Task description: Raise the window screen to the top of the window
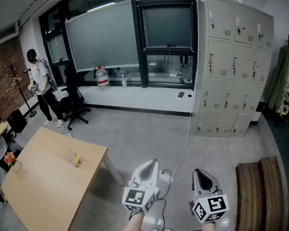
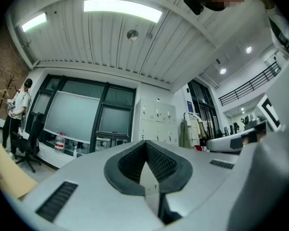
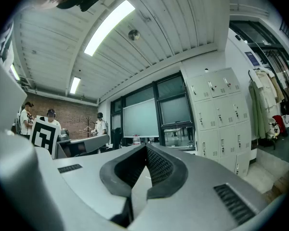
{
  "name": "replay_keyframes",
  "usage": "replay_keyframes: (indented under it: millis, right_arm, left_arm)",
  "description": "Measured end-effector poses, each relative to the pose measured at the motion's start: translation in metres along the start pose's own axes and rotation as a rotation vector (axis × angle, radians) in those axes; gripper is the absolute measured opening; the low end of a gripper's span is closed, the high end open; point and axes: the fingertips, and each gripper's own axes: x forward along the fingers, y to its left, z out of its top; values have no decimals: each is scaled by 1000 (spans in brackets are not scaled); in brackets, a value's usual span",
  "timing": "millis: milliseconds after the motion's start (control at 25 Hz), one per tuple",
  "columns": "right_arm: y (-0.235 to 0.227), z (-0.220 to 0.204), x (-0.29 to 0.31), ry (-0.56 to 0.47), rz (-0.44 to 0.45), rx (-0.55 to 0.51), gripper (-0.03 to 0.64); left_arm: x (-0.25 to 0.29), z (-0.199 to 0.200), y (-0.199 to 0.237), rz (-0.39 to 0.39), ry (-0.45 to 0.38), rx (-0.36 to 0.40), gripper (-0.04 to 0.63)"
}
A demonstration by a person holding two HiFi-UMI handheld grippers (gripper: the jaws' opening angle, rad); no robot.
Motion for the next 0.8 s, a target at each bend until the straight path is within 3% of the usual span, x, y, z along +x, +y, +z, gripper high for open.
replay_keyframes:
  millis: [360, 600, 800]
  right_arm:
    - [-15, -14, 10, 19, 23, 6, 6]
    - [-20, -26, 13, 48, 92, 38, 6]
    - [-19, -37, 38, 74, 154, 66, 6]
  left_arm:
    - [11, -25, -1, 14, 28, 8, 3]
    - [7, -38, -9, 27, 65, -15, 3]
    - [28, -40, 16, 71, 60, -55, 3]
